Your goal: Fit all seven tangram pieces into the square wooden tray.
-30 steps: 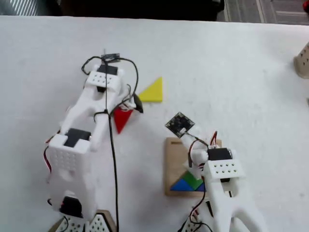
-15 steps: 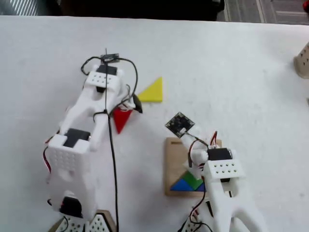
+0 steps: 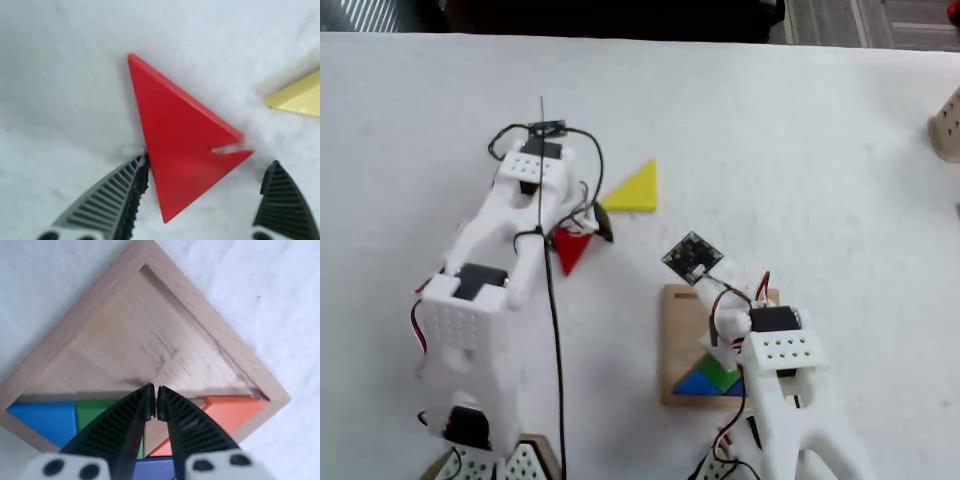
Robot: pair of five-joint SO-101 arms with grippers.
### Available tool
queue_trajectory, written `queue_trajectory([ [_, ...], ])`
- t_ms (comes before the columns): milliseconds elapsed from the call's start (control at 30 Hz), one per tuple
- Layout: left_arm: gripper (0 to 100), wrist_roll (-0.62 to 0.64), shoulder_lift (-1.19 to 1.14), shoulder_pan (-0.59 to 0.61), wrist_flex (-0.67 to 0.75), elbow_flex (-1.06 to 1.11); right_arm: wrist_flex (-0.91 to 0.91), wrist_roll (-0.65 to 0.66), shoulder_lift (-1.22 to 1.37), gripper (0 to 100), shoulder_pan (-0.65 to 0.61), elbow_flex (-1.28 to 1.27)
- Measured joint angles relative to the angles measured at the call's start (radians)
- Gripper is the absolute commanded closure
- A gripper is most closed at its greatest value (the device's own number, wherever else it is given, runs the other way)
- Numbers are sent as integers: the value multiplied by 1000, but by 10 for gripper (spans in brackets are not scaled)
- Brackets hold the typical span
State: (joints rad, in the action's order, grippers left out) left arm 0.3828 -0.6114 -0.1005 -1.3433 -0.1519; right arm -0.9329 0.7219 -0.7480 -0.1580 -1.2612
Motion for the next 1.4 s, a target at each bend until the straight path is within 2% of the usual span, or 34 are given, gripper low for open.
queue_trajectory([
  [433, 649, -15, 2, 9, -2, 0, 0, 0, 0, 978, 0, 0],
  [700, 650, -25, 107, 11, -18, 3, 0, 0, 0, 978, 0, 0],
  [900, 743, -25, 109, 11, 49, 61, 0, 0, 0, 978, -12, 0],
  [1100, 695, -25, 80, 11, 74, 64, 0, 0, 0, 979, -15, 0],
  [1400, 690, -25, 14, 11, 34, -3, 0, 0, 0, 979, -15, 0],
])
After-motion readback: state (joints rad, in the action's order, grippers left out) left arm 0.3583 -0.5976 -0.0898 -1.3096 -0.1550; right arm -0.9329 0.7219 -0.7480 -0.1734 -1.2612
